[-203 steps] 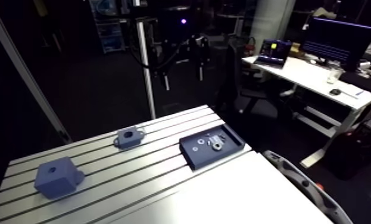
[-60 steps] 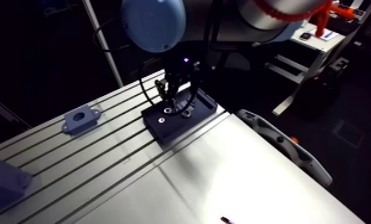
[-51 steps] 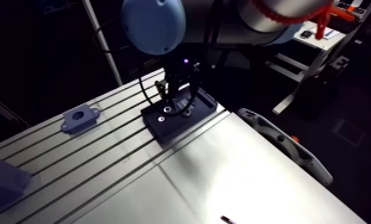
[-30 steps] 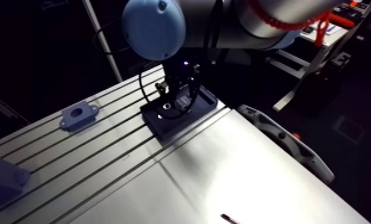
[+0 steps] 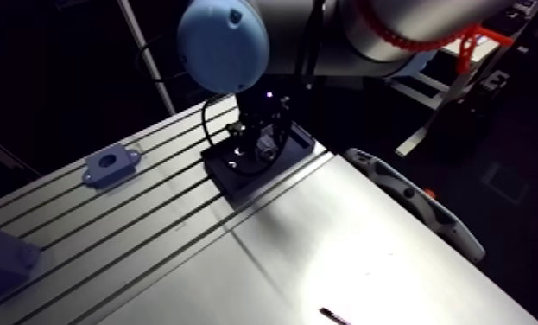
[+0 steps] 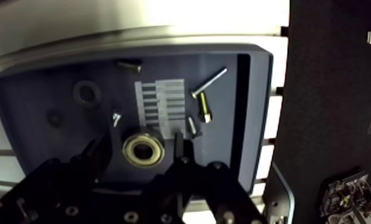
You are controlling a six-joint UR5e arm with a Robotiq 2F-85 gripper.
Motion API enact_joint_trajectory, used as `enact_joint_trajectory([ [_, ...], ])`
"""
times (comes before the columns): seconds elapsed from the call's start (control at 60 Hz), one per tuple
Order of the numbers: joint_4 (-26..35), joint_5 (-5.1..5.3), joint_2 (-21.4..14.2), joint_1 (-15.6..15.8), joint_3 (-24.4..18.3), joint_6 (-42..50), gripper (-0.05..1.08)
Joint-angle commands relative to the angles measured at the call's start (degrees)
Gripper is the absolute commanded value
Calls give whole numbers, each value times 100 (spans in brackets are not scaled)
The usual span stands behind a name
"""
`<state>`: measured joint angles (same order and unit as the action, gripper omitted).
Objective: Pick up the bearing and press it into the housing until flush.
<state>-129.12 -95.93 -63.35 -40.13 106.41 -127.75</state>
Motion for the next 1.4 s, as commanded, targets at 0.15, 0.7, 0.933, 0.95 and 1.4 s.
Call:
enact_joint_trajectory([
  [0.15,-4,0,12,-4,24,-1,40],
  [0.7,5,0,12,-4,7,-1,46],
  [0.933,5,0,21,-4,-11,-1,49],
  [0.95,5,0,21,-4,-11,-1,49],
  [1.4,13,0,47,-4,-64,-10,51],
])
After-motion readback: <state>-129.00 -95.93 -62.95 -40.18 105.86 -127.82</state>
